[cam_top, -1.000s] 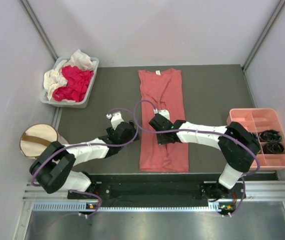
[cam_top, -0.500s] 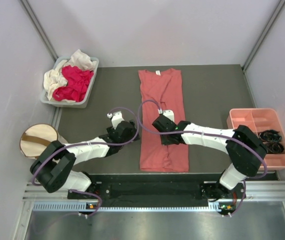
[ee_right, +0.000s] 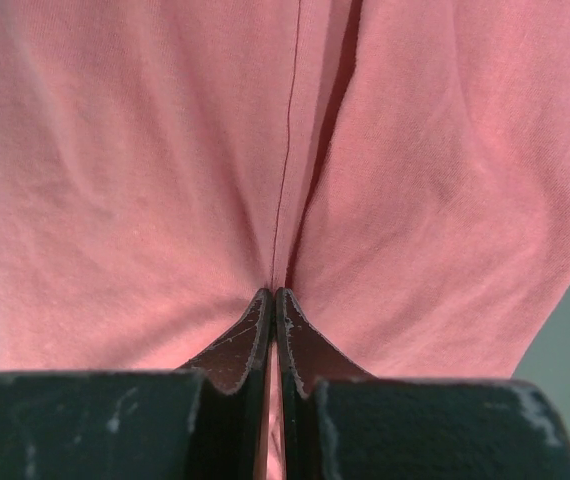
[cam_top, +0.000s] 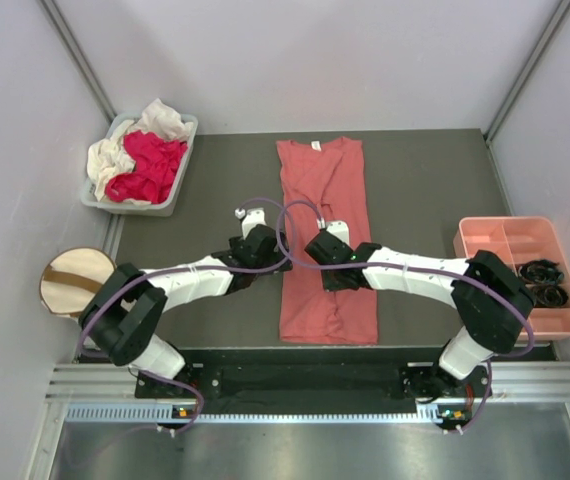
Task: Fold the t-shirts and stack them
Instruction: Rotate the tshirt 90 degrees
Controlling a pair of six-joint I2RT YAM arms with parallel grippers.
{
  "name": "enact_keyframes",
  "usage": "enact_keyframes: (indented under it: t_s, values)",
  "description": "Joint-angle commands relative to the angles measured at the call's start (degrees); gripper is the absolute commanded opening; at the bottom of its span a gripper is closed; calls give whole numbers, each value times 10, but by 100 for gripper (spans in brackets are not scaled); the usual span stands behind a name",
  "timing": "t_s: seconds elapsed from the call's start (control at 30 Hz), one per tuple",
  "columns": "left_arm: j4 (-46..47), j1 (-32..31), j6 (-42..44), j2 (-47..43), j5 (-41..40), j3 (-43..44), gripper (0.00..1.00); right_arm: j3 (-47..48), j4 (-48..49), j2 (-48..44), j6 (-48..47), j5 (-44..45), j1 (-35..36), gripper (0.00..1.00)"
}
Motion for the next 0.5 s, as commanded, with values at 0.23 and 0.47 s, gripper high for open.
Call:
enact_keyframes:
  t_s: [0.23,0.47]
  values:
    - [4,-10,33,94,-11,37,99,-8,5,-16,10,2,8,0]
    - [-24,-37,21,139,-54,35,99,-13,3,-18,12,4,8,0]
